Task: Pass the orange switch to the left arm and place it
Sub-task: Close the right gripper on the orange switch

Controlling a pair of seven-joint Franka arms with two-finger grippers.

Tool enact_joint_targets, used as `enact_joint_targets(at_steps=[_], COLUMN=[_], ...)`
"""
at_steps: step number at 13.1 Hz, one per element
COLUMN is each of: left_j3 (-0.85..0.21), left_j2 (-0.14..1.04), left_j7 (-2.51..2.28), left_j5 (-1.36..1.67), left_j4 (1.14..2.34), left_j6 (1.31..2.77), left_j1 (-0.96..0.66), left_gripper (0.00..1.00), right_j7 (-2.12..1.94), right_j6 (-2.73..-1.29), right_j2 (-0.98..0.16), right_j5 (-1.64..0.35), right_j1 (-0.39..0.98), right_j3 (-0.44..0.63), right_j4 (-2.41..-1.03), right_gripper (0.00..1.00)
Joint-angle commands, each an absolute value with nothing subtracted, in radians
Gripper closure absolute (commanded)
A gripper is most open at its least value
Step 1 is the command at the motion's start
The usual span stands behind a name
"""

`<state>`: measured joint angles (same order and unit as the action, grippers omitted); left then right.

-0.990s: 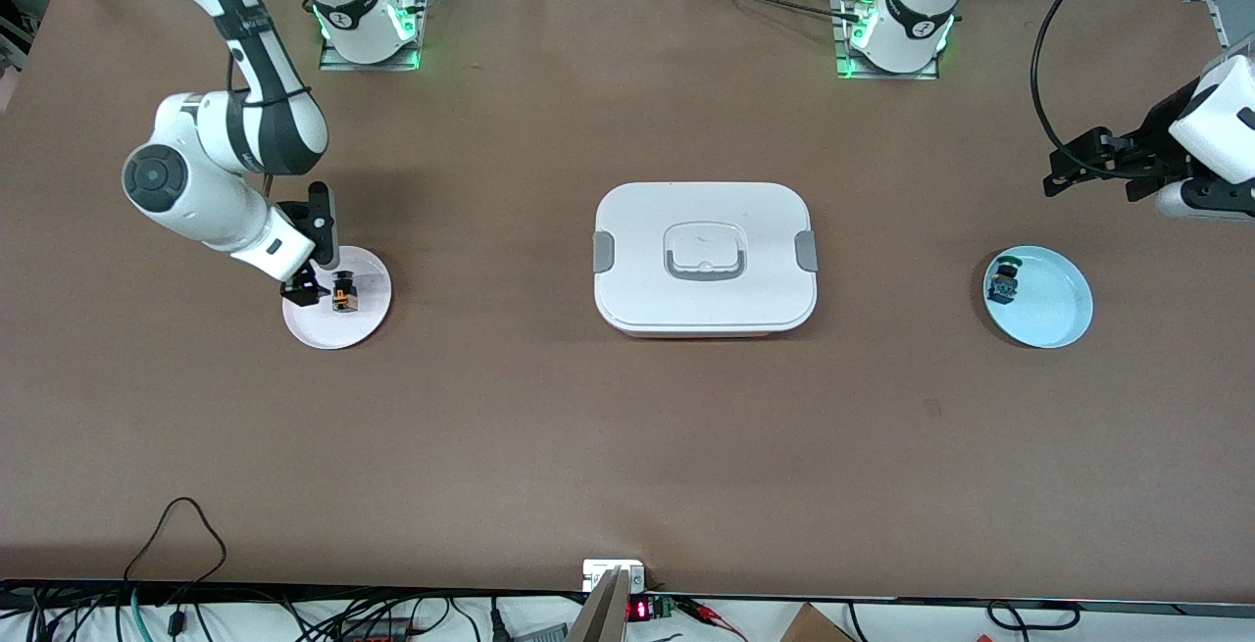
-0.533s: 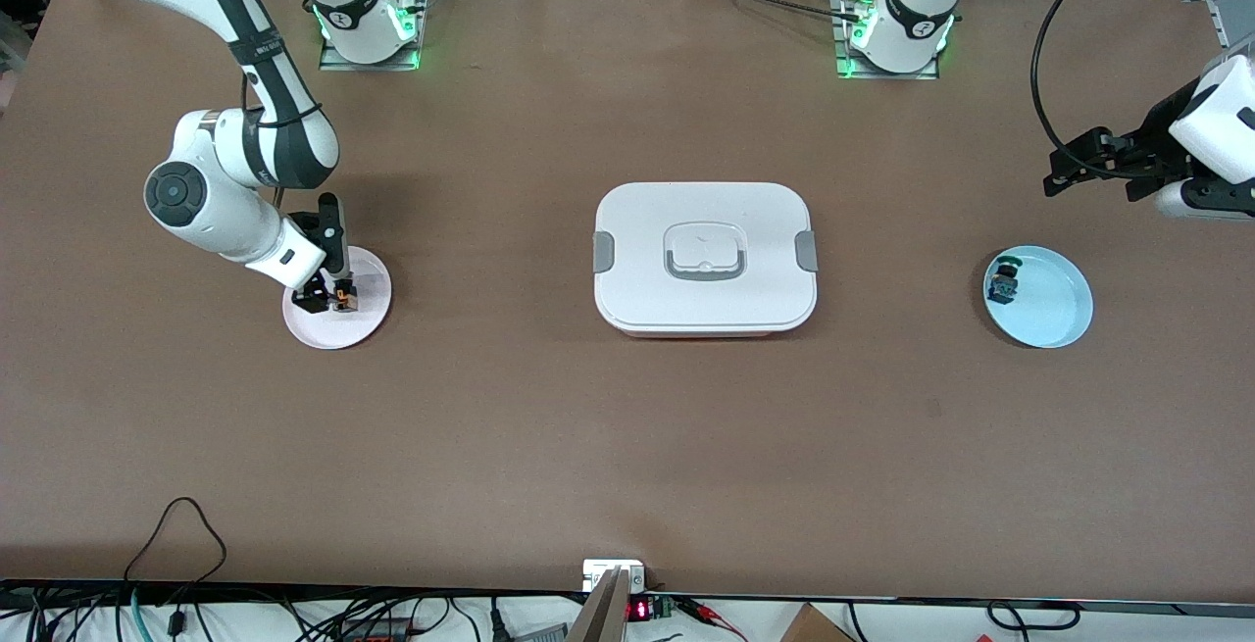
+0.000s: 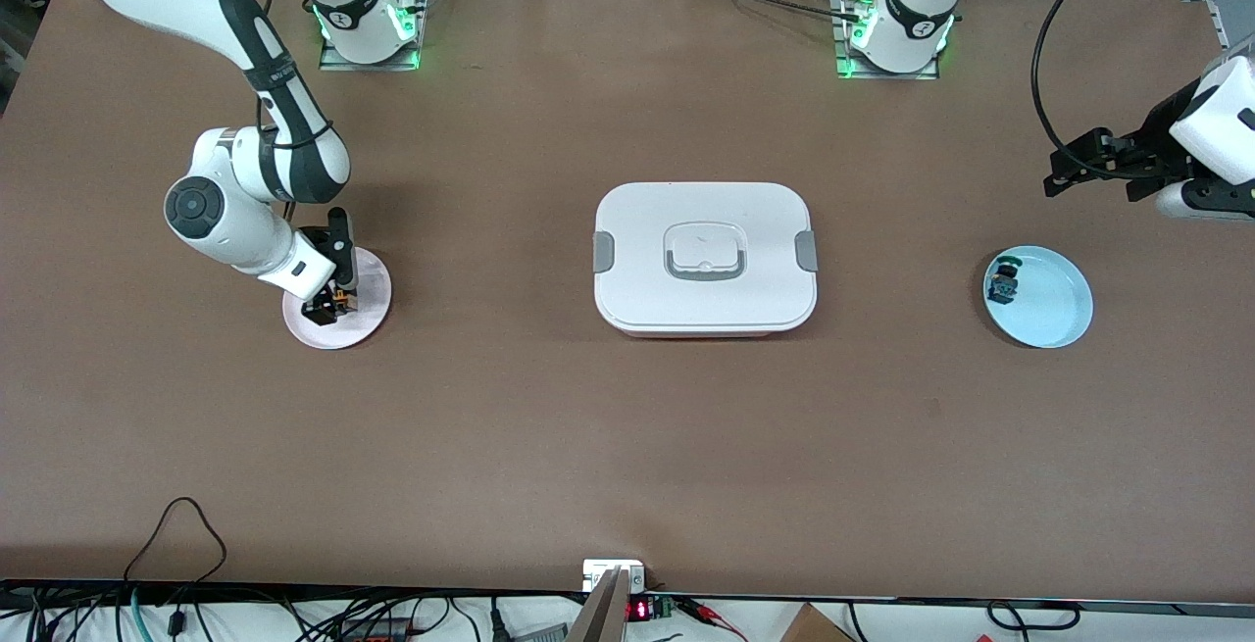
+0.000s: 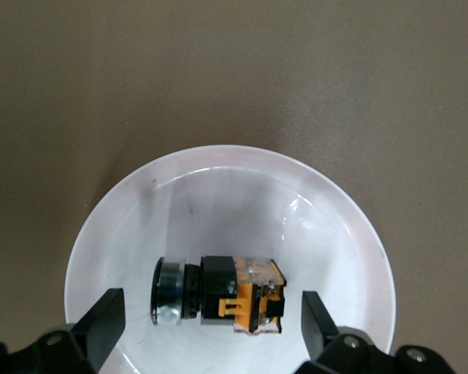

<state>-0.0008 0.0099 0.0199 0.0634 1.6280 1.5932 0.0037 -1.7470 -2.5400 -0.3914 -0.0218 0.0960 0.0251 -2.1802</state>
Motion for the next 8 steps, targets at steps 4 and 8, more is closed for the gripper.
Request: enact_joint_targets(at_steps=[4,8], left_j3=[-0.005,-0.005], left_j2=[0.026,0.026], left_j7=[0.009,0.009], left_j5=[0.048,0.048], left_j4=[1.594,1.594], left_j6=[1.571,1.571], left_j1=[0.011,0.011], left_gripper=[0.00,0.00], right_j7=[-1.766,-1.766], right_j6=[-2.560,-2.578], right_j2=[-0.413,-0.425], right_j5=[-0.021,-0.025], right_j1=[0.094,0.092], right_j3=[0.021,0.021], right_j4=[-2.168,-2.169], right_gripper=[0.00,0.00])
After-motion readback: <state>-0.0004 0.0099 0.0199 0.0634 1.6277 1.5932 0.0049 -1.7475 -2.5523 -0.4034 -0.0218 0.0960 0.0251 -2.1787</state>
